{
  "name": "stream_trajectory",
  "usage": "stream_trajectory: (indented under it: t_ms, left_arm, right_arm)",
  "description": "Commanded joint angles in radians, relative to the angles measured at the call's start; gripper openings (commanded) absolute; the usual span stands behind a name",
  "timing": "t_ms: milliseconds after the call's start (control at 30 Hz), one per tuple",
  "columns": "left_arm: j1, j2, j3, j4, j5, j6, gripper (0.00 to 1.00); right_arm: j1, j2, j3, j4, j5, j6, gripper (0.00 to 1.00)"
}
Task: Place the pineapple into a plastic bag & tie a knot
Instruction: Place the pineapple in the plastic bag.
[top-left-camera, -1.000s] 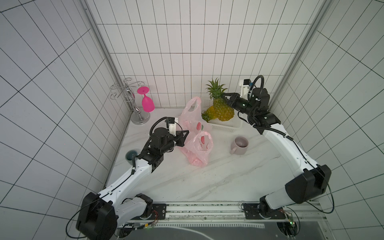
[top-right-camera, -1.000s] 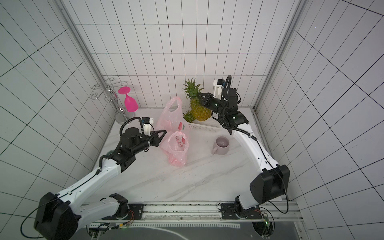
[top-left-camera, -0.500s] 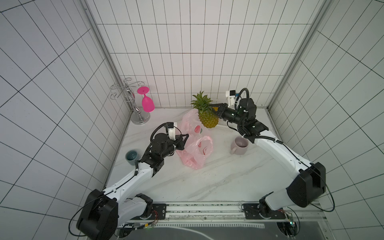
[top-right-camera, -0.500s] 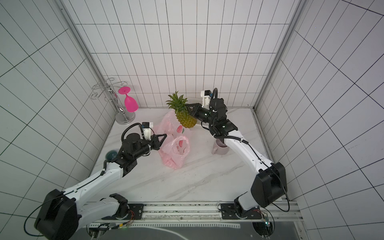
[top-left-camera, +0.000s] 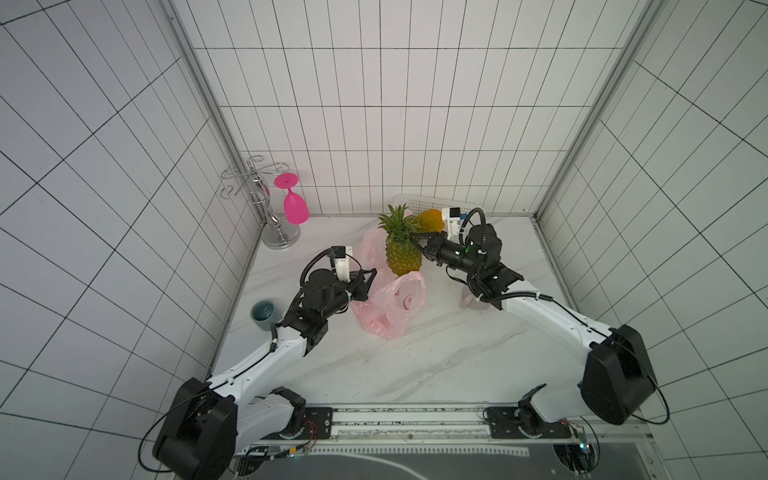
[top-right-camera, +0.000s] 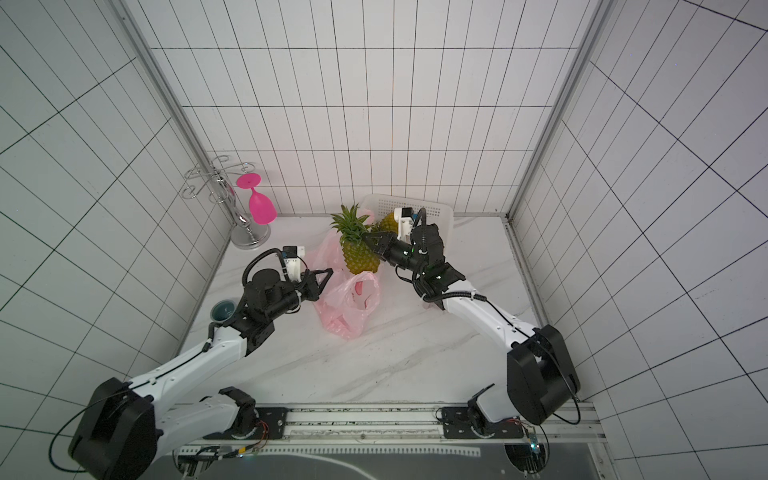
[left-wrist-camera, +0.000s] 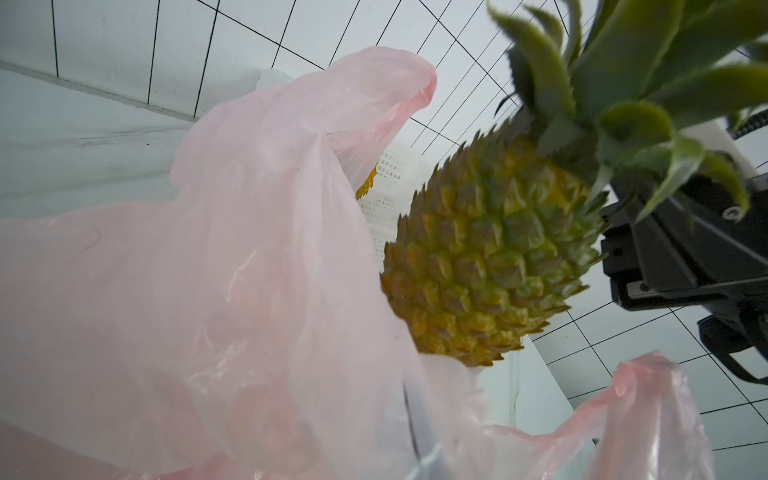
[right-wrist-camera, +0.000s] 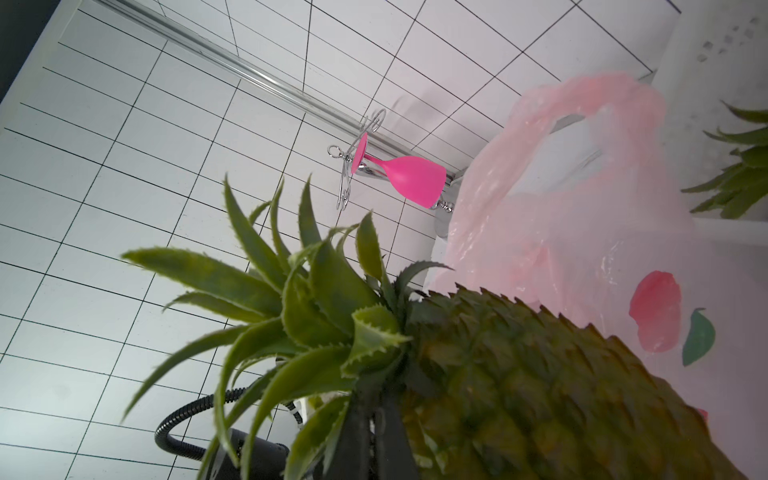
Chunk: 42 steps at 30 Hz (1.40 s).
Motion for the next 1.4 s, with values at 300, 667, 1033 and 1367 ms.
stream_trajectory:
  t_ms: [300, 667, 1033, 1367]
  left_arm:
    - [0.004, 0.027, -0.033, 0.085, -0.019, -0.043, 0.00]
    - [0.004, 0.043, -0.021, 0.095, -0.014, -0.040, 0.00]
    - [-0.011, -0.034, 0.047, -0.022, -0.024, 0.059, 0.00]
    - [-0.037, 0.029, 0.119, -0.163, -0.035, 0.148, 0.00]
  right_arm:
    - [0.029, 0.084, -0.216, 0.383, -0.038, 0.152, 0.00]
    - [0.058, 0.262, -0.211, 0.364, -0.011, 0.099, 0.00]
    - [0.093, 0.378, -0.039, 0.148, 0.083, -0.037, 0.00]
    - [0.131, 0.465, 0.145, -0.008, 0.119, -0.141, 0.00]
